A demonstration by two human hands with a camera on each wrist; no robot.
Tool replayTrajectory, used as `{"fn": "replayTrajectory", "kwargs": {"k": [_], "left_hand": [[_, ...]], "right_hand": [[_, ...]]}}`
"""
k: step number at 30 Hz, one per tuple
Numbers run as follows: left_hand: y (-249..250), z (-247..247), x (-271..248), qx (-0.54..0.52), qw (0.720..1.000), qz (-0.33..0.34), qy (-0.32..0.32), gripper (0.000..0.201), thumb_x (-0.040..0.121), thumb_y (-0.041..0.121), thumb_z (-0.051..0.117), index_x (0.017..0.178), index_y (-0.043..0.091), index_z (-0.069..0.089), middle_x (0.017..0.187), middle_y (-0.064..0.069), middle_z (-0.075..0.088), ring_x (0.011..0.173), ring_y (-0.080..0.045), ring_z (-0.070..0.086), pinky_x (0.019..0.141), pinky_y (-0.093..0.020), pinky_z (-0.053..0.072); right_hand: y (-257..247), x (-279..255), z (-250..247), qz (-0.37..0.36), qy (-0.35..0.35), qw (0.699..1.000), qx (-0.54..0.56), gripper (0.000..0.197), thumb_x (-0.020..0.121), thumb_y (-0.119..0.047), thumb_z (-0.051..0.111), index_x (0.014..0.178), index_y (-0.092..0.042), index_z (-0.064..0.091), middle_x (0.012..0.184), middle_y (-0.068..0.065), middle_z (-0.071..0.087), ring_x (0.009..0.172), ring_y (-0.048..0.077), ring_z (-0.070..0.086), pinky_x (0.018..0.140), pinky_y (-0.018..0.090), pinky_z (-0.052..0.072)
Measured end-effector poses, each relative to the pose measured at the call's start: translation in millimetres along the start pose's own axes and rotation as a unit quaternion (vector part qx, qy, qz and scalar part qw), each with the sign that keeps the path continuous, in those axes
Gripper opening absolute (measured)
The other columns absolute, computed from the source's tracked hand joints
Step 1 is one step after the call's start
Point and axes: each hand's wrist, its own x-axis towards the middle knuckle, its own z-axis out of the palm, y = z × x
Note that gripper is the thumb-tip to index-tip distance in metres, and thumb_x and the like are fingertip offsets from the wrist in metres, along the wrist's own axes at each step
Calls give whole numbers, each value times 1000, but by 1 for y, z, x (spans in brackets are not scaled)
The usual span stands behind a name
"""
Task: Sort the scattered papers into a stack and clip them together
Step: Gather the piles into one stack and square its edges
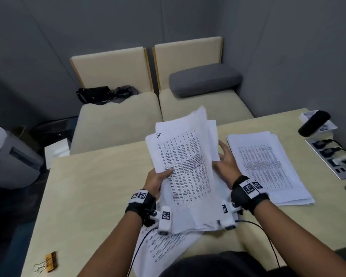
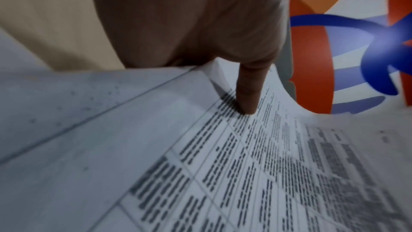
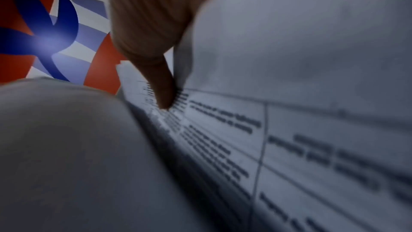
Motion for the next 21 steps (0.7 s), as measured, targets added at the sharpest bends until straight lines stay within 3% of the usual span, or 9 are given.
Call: {"fn": "replayTrajectory", "kwargs": {"k": [2,4,6,9,11,14,16,18,21], "left_hand": [[5,3,-2,51,997,55,26,57,75,-6,74,127,7,55,122,-12,68,111,-28,66,96,-49,52],[16,4,-5,81,991,91,59,66,73,-12,74,127,11,47,117,-10,69,105,-25,68,88,-45,57],[33,6,-6,48,990,111,72,78,69,-19,73,130,15,37,112,-14,69,97,-27,71,81,-47,59],[63,5,-12,29,984,165,63,81,66,-23,71,133,12,43,107,-18,71,95,-36,71,78,-54,58],[81,7,-17,86,970,215,78,54,68,-15,75,117,-1,60,102,-15,74,92,-34,72,81,-54,58],[88,8,-22,78,961,247,94,31,75,-8,74,103,6,70,96,-1,77,91,-25,72,82,-43,59],[78,3,-20,99,962,236,98,30,77,-6,74,98,15,71,95,2,76,95,-27,70,83,-43,58],[61,-4,-17,150,964,197,99,31,75,0,77,104,10,70,100,-5,74,101,-32,68,83,-45,58],[47,-12,-19,174,962,181,104,41,72,2,80,111,5,67,102,-8,73,101,-31,68,85,-47,58]], "right_hand": [[-4,1,-4,17,-18,1000,16,37,90,-20,66,126,-12,59,109,6,74,95,20,71,89,36,54],[-5,1,-8,37,-68,995,62,59,83,-53,64,124,-11,64,116,5,72,107,20,69,96,38,50],[-11,-1,-7,15,-108,991,73,80,69,-67,71,127,-13,61,123,4,69,116,21,65,101,40,47],[-29,-2,3,-50,-100,993,48,71,60,-58,83,117,-21,65,117,2,72,111,21,67,99,43,49],[-39,-4,9,-109,-105,988,38,52,66,-33,85,113,-19,67,112,2,73,108,21,68,96,41,51],[-51,-7,24,-146,-118,979,82,50,69,-5,75,117,-15,61,108,-2,74,104,16,69,86,28,54],[-48,-8,35,-150,-129,979,52,59,68,-12,77,123,-14,56,111,-1,72,103,13,69,82,25,55],[-38,-9,42,-128,-147,981,7,82,65,-26,79,138,-21,43,127,2,62,113,12,64,84,28,56],[-25,-10,47,-97,-170,980,-46,99,67,-21,85,148,-26,28,145,0,46,126,6,50,103,35,49]]}}
